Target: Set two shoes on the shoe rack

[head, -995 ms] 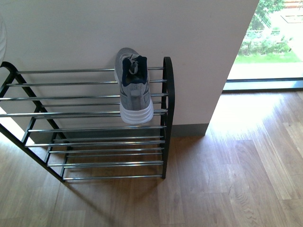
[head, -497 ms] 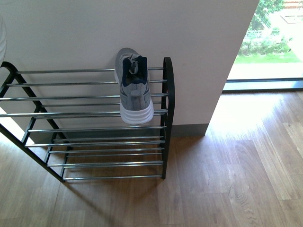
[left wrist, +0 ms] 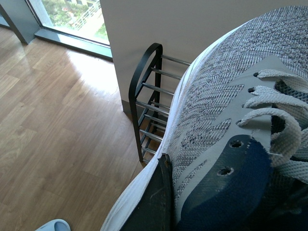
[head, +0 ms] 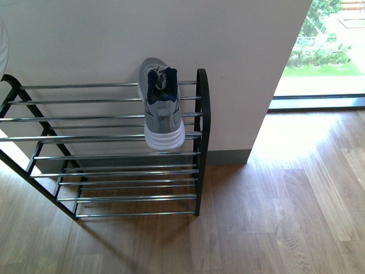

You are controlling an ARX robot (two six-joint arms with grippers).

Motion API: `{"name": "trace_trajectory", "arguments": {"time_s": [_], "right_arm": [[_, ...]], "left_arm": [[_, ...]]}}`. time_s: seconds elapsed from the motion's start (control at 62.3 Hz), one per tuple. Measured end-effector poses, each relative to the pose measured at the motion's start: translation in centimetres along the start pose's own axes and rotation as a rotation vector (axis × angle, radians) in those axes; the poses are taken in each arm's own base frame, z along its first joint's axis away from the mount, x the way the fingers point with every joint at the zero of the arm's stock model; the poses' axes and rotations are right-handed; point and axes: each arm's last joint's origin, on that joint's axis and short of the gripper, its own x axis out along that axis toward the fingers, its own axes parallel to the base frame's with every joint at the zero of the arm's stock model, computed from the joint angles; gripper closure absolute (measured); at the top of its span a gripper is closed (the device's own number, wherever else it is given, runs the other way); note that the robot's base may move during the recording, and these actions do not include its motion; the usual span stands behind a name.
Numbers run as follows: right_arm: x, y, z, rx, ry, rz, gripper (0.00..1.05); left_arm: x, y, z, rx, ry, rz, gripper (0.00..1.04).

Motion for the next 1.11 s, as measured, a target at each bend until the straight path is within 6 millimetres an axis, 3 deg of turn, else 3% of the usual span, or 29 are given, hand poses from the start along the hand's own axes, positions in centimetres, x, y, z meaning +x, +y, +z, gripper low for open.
{"name": "trace_trajectory", "arguments": {"time_s": [0.786,0.914,1.107], "right_arm": [[-1.9,0.0,-0.3,0.0,0.007,0.0,1.03],[-1.9,0.0,-0.3,-0.002,0.006,0.0,0.85],[-1.9,0.0,-0.3,-0.002,0.006,0.0,0.54]], "left_arm": [[0.0,0.0,0.0,0.0,0.0,0.0,1.03],[0.0,0.0,0.0,0.0,0.0,0.001,1.03],[1.0,-0.9,-0.1,0.141,0.047,0.032,1.03]]}}
